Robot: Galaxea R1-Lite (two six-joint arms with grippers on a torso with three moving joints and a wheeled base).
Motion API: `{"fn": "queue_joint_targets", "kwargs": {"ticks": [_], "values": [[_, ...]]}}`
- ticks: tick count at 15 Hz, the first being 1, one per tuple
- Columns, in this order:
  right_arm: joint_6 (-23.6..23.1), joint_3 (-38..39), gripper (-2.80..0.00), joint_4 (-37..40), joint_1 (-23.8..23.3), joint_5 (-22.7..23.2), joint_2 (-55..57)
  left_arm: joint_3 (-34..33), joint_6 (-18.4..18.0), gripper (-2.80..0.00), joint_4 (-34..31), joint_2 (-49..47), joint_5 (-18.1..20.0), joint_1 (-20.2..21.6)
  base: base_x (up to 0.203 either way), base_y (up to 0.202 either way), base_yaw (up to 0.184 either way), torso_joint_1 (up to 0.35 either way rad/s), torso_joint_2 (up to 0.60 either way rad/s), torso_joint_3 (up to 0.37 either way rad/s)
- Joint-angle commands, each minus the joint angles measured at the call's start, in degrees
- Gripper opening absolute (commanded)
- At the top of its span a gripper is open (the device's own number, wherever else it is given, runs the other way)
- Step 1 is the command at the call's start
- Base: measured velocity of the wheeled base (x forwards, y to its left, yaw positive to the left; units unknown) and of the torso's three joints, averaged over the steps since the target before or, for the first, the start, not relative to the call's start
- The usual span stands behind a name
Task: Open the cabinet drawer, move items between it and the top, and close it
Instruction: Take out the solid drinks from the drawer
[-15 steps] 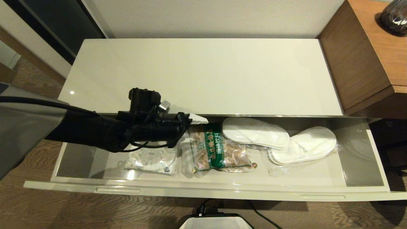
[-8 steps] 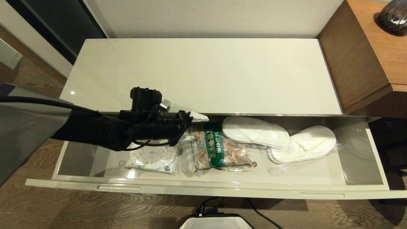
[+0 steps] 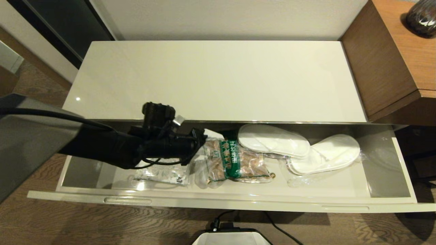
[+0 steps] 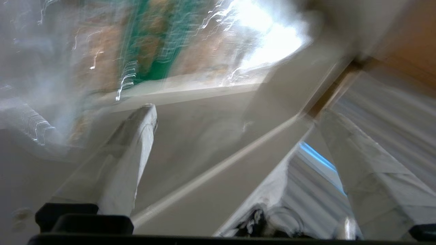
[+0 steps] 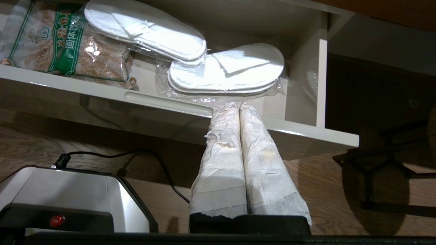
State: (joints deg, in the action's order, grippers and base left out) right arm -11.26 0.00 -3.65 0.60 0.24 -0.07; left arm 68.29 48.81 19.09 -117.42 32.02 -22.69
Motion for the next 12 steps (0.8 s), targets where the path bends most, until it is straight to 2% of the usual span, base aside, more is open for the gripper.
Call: {"fn": "queue_joint_targets", "kwargs": {"ticks": [1, 7, 12], "values": [[-0.1, 0.1, -2.8, 0.0, 0.0, 0.0, -1.2, -0.2, 0.1, 0.0, 0.6, -0.5, 0.2, -0.6, 0.0, 0.0, 0.0, 0.0, 0.0, 0.0], [-0.1, 0.1, -2.8, 0.0, 0.0, 0.0, -1.2, -0.4, 0.1, 0.0, 0.7, -2.3, 0.1, -3.2, 0.0, 0.0, 0.0, 0.0, 0.0, 0.0], [-0.1, 0.1, -2.8, 0.0, 0.0, 0.0, -1.2, -2.2, 0.2, 0.0, 0.7, -1.8, 0.1, -3.4, 0.0, 0.0, 0.0, 0.0, 0.0, 0.0]]}}
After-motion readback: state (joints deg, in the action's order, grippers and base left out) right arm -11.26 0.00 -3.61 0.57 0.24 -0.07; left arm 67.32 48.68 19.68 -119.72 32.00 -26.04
